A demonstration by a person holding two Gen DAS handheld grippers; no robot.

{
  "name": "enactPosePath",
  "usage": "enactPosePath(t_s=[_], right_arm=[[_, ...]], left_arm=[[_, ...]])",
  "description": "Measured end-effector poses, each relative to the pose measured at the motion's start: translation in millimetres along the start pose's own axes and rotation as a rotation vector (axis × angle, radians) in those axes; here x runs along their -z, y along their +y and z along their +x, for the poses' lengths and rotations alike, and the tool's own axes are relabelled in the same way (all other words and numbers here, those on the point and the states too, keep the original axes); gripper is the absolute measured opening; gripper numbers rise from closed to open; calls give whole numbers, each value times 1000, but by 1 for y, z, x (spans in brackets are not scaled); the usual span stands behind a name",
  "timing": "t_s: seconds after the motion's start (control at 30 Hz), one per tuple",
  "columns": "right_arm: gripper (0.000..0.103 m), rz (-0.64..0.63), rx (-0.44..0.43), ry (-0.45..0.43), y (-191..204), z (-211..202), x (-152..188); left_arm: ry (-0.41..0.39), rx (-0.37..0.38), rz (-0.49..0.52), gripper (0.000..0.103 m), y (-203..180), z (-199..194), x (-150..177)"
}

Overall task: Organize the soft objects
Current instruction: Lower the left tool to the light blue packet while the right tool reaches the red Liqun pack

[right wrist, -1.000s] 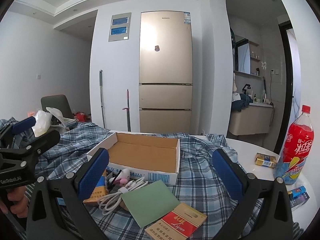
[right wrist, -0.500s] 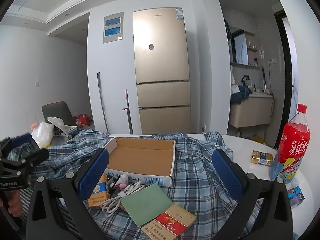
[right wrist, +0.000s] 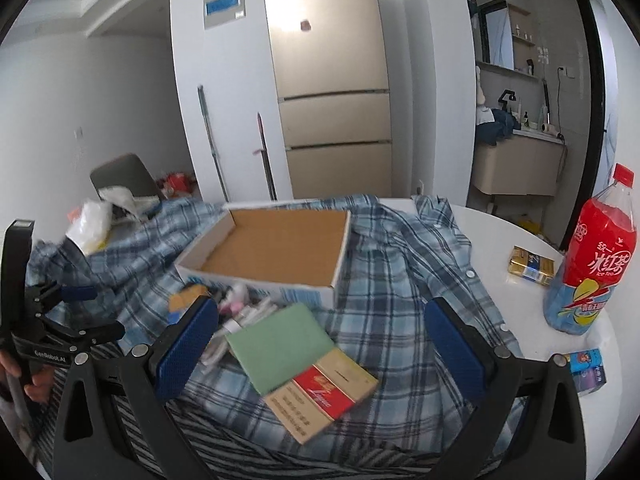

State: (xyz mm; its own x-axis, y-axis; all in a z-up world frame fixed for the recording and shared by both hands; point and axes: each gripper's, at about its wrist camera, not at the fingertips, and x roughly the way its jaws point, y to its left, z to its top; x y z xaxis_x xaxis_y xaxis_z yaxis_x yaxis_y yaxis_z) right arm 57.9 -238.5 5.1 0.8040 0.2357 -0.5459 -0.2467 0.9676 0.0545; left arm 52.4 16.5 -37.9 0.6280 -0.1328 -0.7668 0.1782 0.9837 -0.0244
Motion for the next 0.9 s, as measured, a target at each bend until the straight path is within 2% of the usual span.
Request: enactPosePath(t_s=[0.17, 0.43, 0.53, 0.67, 0.8, 0.87, 0.9], right_arm=[[103, -32, 45, 92, -1, 16, 13], [102, 68, -10, 286, -23, 50, 29], [101, 165, -43, 326, -31, 59, 34], [97, 194, -59, 406, -32, 72, 40], [96, 245, -72, 463, -36, 81, 42], [90, 284, -80, 472, -38, 84, 41], [89, 311, -84, 476, -39, 85, 41]], left_arm=[[36, 18, 21, 103, -3, 16, 6], [101, 16, 83, 102, -7, 35, 7], [106, 9, 94, 95, -5, 37, 8], [121, 12, 109, 78, -6, 38, 10], [77, 18, 117, 54, -10, 27, 10], [42, 25, 118, 48, -13, 18, 9], [32, 26, 119, 41, -15, 15, 9]])
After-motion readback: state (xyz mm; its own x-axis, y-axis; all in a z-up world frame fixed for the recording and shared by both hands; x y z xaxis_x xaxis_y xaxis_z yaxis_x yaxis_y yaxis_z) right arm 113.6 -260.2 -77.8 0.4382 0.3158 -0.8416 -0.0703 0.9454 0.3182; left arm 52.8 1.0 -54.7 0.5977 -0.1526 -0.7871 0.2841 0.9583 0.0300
